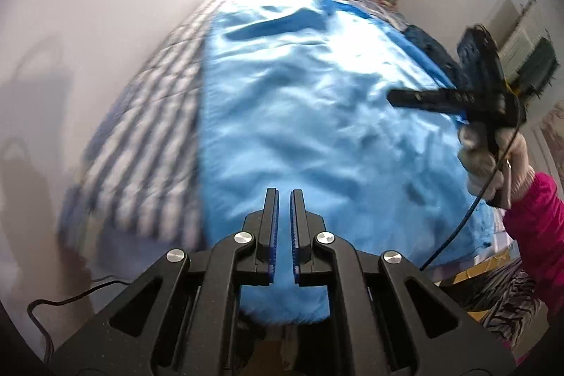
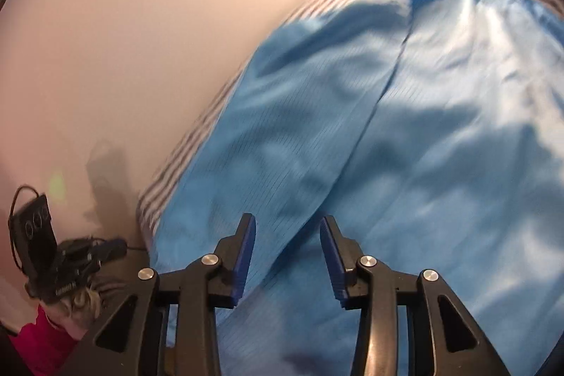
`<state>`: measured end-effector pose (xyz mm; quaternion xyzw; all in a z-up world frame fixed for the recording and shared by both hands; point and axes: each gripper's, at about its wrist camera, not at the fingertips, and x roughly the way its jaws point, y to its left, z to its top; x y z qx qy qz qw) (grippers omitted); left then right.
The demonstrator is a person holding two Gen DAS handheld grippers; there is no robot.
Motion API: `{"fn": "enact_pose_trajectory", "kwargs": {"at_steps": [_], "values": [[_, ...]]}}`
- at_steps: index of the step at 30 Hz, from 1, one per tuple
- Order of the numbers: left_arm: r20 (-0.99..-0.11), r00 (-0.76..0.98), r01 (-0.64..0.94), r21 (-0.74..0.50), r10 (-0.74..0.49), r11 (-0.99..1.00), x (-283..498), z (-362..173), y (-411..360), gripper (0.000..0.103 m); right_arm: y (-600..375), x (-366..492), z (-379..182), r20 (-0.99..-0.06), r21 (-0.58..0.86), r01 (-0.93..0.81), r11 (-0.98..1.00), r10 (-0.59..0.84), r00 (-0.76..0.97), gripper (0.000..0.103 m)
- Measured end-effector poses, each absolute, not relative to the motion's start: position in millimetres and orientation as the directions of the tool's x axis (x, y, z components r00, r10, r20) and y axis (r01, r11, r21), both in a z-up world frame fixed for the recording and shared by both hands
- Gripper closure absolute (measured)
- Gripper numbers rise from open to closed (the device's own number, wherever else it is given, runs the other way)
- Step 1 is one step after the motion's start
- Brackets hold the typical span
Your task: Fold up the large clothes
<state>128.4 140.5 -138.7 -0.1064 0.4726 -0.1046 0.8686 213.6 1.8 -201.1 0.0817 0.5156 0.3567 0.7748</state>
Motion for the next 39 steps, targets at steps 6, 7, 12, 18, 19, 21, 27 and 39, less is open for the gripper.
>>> {"fn": "enact_pose_trajectory", "kwargs": {"at_steps": [6,7,12,18,19,21,27,39], "values": [[-0.831,0.456,0.187,-0.262,-0.319,0.947,176,-153,70,0.089,-45,253,-177,-0.720,0.472,-0.414,0.779,0.611,0.329,0.052],[-0.837,0.443,0.199,-0.258,-0.321,0.946,180,-156,58,0.065,-52,261,-176,-0.715,0.472,-0.401,0.785,0.607,0.346,0.050],[-0.876,0.419,0.222,-0.155,-0.237,0.963,207,-181,15,0.037,-84,293,-163,-0.678,0.496,-0.374,0.784,0.619,0.397,0.041],[-0.909,0.385,0.224,-0.077,-0.160,0.972,225,-210,8,0.081,-93,350,-151,-0.632,0.521,-0.389,0.760,0.650,0.423,0.034],[-0.910,0.380,0.229,-0.081,-0.166,0.970,225,-213,9,0.089,-94,362,-150,-0.624,0.530,-0.386,0.755,0.656,0.425,0.032],[-0.904,0.385,0.240,-0.095,-0.184,0.966,226,-215,11,0.094,-93,390,-152,-0.609,0.556,-0.368,0.745,0.667,0.430,0.031],[-0.889,0.380,0.285,-0.152,-0.257,0.947,225,-215,14,0.103,-73,469,-169,-0.587,0.598,-0.329,0.731,0.679,0.441,0.029],[-0.842,0.328,0.261,-0.356,-0.429,0.897,219,-204,41,0.103,-8,568,-232,-0.596,0.661,-0.257,0.705,0.701,0.392,0.081]]}}
